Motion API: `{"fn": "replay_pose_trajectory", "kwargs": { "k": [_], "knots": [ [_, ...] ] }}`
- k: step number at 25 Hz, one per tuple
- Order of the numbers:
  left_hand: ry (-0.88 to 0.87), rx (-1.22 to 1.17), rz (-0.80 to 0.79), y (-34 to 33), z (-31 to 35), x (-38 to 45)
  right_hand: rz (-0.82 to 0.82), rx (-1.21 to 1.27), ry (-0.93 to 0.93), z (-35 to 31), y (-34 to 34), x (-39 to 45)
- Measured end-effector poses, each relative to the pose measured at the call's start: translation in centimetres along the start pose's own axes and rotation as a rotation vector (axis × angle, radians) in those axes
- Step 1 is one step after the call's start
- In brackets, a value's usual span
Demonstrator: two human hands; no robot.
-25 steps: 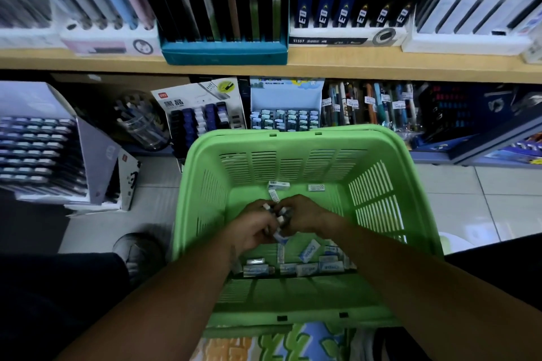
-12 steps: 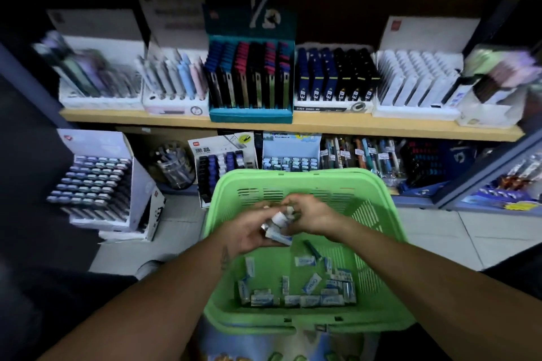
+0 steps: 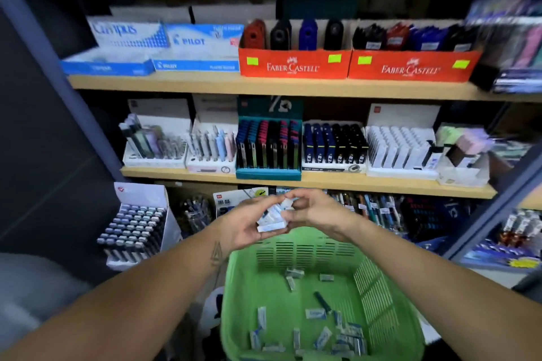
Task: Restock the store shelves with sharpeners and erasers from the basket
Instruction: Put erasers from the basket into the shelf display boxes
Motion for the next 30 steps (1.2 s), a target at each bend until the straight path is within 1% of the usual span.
{"fn": "replay_pose_trajectory", "kwargs": {
  "k": [3, 6, 9, 12, 16, 18, 20, 22, 24, 26, 30],
  "knots": [
    [-0.067, 0.041, 0.082, 0.0, 2.8, -1.0, 0.04, 0.032, 0.077, -2.8, 0.2, 0.0],
    [-0.14, 0.054, 0.132, 0.0, 5.3, -2.1, 0.08, -0.028, 0.15, -5.9, -0.6, 0.0],
    [-0.222, 0.038, 0.175, 0.3, 8.7, -4.1, 0.192, -0.105, 0.256, -9.7, -1.3, 0.2],
    [-0.309, 0.02, 0.166, 0.0, 12.7, -6.3, 0.279, -0.18, 0.359, -13.7, -1.3, 0.4],
    [-0.452, 0.059, 0.183, -0.5, 17.9, -8.9, 0.324, -0.223, 0.441, -18.4, -0.8, 1.7],
    [-0.547, 0.058, 0.203, 0.3, 20.6, -10.0, 0.343, -0.248, 0.483, -21.0, -0.6, 3.1],
    [-0.602, 0.038, 0.214, 1.5, 22.8, -11.1, 0.358, -0.278, 0.528, -23.9, -0.5, 4.5],
    [-0.64, 0.046, 0.221, 2.4, 24.5, -12.3, 0.346, -0.302, 0.542, -26.3, -0.7, 5.8],
    [-0.666, 0.097, 0.236, 3.4, 26.1, -13.6, 0.288, -0.317, 0.534, -28.5, -1.4, 7.3],
    [-0.658, 0.169, 0.236, 4.5, 27.5, -14.5, 0.211, -0.342, 0.528, -30.4, -2.3, 8.7],
    [-0.603, 0.229, 0.248, 6.9, 28.9, -15.9, 0.12, -0.511, 0.534, -33.6, -3.8, 11.6]
  ]
}}
Point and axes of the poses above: each hand's wrist, its own x-axis towards the middle knuckle, its own y-axis out of the back of the hand, z = x × y, the point moved 5 cm from there along x, towards the middle knuckle, and after that the axes turned 15 degrees about -z, right-handed, at the moved point
